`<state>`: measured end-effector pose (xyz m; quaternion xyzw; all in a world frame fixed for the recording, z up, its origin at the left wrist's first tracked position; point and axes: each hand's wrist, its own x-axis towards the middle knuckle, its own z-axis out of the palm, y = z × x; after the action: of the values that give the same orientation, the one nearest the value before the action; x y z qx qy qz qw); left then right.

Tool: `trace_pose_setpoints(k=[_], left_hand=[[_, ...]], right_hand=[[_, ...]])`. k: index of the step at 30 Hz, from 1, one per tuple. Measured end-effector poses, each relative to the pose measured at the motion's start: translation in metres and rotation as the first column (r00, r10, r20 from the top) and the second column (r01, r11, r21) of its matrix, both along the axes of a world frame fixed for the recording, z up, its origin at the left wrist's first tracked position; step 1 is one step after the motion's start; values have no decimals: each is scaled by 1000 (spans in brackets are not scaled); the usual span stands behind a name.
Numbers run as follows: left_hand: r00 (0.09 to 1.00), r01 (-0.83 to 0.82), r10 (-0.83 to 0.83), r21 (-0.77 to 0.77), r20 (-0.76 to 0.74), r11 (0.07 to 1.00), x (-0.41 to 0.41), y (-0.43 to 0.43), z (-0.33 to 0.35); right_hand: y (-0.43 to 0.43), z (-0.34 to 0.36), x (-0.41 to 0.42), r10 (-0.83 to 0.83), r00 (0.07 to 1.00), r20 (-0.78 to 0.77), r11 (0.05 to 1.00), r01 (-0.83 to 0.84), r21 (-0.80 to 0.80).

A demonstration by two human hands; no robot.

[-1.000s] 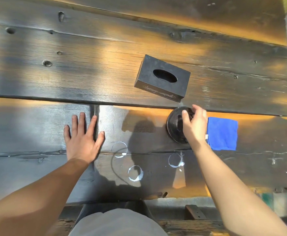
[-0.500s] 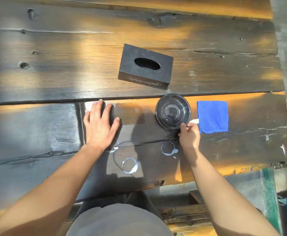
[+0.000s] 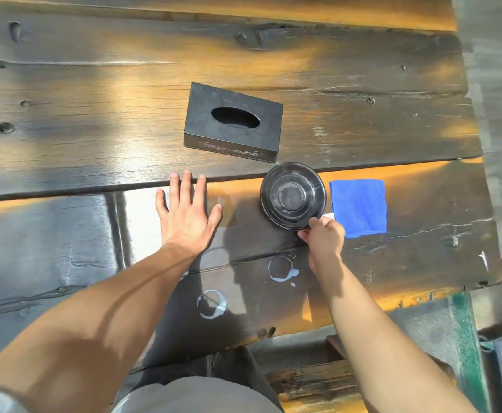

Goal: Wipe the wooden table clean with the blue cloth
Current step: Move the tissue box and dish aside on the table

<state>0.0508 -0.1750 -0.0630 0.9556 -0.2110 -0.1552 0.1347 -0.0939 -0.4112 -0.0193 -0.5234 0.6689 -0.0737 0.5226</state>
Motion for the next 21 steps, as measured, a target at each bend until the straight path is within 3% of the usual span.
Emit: trace_pose_setpoints(k=[6,13,21], left_hand=[[1000,-4,4,15,-5,1000,0,-1,0],[1000,-26,26,-5,-5,1000,0,-2,-3],[999,-42,41,-12,-13,999,0,-1,-3]], right_hand=[[-44,6,31,-23,990,141,994,37,-101],[-92,11,96,-107,991,82,982,118,-146],[-103,2,123,-186,973,138,977,198,-74]])
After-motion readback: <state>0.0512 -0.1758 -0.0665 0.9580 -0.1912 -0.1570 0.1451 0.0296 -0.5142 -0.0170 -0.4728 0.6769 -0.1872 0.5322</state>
